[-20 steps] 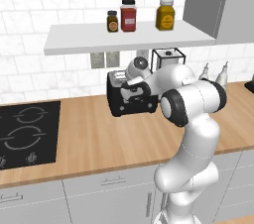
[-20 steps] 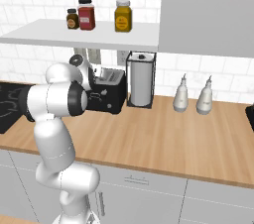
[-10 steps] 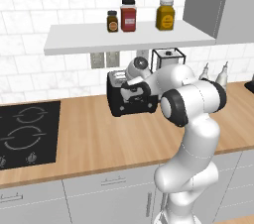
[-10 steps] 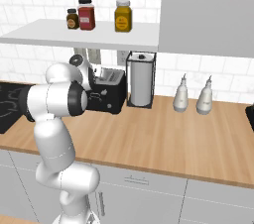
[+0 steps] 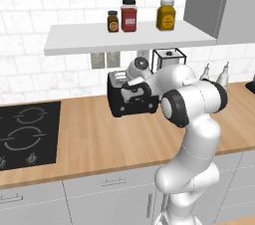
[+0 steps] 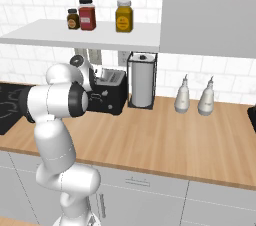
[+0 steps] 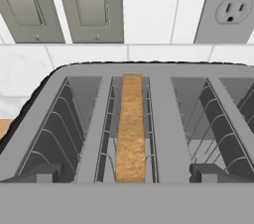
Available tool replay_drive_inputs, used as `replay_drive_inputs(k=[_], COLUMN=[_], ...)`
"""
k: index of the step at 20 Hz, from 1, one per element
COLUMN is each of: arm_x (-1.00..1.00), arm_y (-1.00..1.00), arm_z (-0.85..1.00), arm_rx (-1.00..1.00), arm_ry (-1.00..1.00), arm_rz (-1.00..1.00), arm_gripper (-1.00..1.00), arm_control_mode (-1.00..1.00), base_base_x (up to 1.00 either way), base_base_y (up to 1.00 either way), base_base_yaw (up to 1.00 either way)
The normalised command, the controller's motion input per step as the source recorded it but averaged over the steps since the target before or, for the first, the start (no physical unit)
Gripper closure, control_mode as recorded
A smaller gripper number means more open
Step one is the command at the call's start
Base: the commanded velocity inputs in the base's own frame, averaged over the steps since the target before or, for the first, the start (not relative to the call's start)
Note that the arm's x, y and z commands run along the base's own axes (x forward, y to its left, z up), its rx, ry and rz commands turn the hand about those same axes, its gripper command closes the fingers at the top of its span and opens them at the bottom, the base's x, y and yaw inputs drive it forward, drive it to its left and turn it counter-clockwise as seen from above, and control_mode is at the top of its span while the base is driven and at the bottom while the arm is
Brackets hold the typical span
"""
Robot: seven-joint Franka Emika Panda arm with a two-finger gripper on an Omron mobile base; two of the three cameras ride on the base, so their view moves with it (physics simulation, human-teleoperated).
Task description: Start the toaster. Once the lever pops up, take the bread to the plate on the dining counter.
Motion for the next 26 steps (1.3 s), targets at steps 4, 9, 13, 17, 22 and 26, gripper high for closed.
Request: replay_drive_inputs(k=[4, 9, 13, 17, 22, 26], arm_x=[0.0, 0.0, 0.0, 0.0, 0.0, 0.0], arm_y=[0.0, 0.0, 0.0, 0.0, 0.0, 0.0], arm_z=[0.0, 0.0, 0.0, 0.0, 0.0, 0.0], arm_rx=[0.0, 0.0, 0.0, 0.0, 0.0, 0.0], arm_ry=[0.0, 0.0, 0.0, 0.0, 0.0, 0.0], arm_rz=[0.0, 0.0, 0.0, 0.0, 0.0, 0.0], arm_gripper=[-1.0, -1.0, -1.0, -1.0, -1.0, -1.0], arm_control_mode=[-1.0, -1.0, -1.0, -1.0, -1.0, -1.0], base_base_x=[0.0, 0.0, 0.0, 0.0, 0.0, 0.0], base_base_y=[0.0, 0.0, 0.0, 0.0, 0.0, 0.0], base_base_yaw=[0.0, 0.0, 0.0, 0.0, 0.0, 0.0])
